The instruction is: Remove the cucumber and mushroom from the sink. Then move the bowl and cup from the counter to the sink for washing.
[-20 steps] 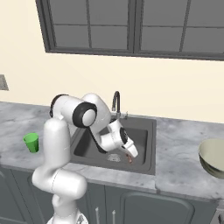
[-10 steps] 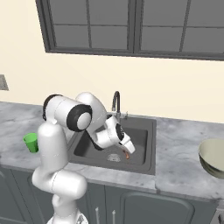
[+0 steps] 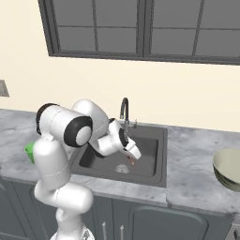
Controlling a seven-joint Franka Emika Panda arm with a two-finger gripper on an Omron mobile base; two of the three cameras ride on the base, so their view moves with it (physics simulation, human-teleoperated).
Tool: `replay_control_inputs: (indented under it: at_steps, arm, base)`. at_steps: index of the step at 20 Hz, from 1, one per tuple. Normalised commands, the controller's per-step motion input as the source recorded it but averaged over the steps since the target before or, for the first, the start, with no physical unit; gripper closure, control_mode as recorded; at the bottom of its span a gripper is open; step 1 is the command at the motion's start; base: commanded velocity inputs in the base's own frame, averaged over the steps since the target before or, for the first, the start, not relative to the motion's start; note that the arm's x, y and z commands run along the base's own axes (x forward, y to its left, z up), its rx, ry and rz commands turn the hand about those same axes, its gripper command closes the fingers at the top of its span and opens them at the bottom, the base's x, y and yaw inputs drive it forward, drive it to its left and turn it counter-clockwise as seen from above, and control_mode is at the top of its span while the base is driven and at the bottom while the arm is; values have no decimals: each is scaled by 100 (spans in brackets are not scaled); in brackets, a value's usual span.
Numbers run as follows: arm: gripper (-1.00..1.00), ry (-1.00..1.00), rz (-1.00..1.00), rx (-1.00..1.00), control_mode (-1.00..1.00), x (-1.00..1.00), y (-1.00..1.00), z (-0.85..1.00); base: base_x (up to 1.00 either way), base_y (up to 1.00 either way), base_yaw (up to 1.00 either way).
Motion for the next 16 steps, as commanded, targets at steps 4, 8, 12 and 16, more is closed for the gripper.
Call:
replay_control_inputs:
  at_steps: [4,8,12,16]
  arm:
    - [100,0,6,0,-100,-6,20,26]
    - [100,0,9,0,-100,-11,22,27]
    - [100,0,10,6,-100,-15,25,21]
    - [100,0,11,9,-100,-12,26,22]
  base:
    - [0,0,0]
    - [0,0,0]
    - [0,0,0]
    - [0,0,0]
